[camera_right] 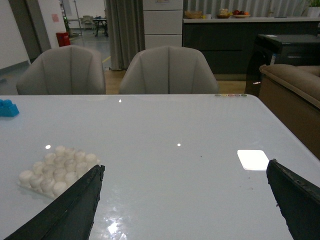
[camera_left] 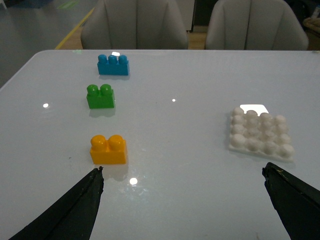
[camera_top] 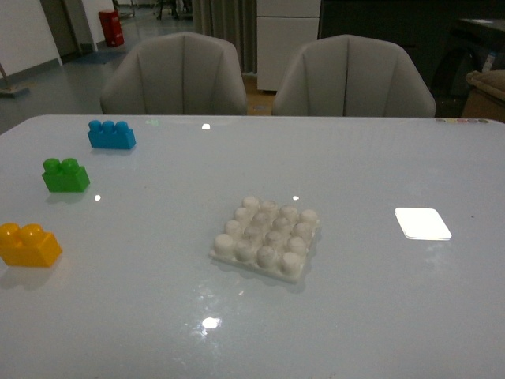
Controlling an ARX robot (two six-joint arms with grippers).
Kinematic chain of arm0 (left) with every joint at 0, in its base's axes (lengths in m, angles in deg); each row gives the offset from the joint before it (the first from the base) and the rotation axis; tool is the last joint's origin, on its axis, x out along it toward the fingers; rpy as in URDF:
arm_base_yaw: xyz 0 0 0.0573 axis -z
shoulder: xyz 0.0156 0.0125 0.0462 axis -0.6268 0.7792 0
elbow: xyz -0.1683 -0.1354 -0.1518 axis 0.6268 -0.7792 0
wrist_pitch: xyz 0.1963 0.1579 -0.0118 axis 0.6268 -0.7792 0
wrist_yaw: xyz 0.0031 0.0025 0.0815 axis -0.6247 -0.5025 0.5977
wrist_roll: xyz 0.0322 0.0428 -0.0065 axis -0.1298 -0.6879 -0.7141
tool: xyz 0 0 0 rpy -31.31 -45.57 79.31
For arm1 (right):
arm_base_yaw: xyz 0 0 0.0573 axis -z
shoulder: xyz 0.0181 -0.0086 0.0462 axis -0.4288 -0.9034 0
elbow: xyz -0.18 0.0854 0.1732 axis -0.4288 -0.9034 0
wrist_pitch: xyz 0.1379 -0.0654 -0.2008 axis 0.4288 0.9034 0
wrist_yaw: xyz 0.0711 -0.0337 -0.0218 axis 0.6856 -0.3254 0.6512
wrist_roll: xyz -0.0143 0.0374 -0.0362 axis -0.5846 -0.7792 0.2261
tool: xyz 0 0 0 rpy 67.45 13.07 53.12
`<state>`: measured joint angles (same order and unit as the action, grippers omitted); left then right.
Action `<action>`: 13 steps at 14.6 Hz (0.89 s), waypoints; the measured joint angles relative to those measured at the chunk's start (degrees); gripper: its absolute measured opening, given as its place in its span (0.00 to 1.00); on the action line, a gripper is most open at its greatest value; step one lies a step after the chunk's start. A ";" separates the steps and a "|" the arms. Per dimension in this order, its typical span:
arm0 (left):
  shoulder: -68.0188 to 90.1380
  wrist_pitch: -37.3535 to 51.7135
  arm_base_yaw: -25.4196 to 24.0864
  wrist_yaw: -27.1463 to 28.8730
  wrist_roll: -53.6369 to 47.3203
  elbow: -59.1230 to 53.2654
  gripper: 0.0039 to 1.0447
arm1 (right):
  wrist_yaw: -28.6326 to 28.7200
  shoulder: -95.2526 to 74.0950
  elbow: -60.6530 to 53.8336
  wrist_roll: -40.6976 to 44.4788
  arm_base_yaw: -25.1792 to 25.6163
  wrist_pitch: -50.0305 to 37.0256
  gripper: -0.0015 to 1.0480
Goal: Insert yellow block into base center
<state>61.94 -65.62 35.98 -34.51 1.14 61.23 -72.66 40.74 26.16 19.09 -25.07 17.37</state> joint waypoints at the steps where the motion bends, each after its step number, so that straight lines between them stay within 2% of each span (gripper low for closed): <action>1: 2.54 1.97 -0.87 -0.79 -0.15 0.31 0.94 | 0.00 0.00 0.00 0.00 0.00 0.00 0.94; 9: 21.03 16.48 -4.20 -3.69 -2.62 5.92 0.94 | -0.02 0.00 0.00 0.00 0.00 -0.02 0.94; 10: 29.90 22.23 -4.68 -4.57 -3.37 9.73 0.94 | 0.00 0.00 0.00 0.00 0.00 -0.02 0.94; 11: 49.99 28.74 -5.11 -5.55 -4.79 18.78 0.94 | -0.02 0.00 0.00 0.00 0.00 -0.02 0.94; 12: 75.32 27.43 -4.55 -4.96 -7.41 32.13 0.94 | 0.00 0.00 0.00 0.00 0.00 -0.02 0.94; 13: 85.05 24.04 -5.95 -4.74 -7.78 38.64 0.94 | 0.00 0.00 0.00 0.00 0.00 -0.02 0.94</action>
<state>146.99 -41.58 30.04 -39.25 -6.65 99.87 -72.66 40.74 26.16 19.09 -25.07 17.35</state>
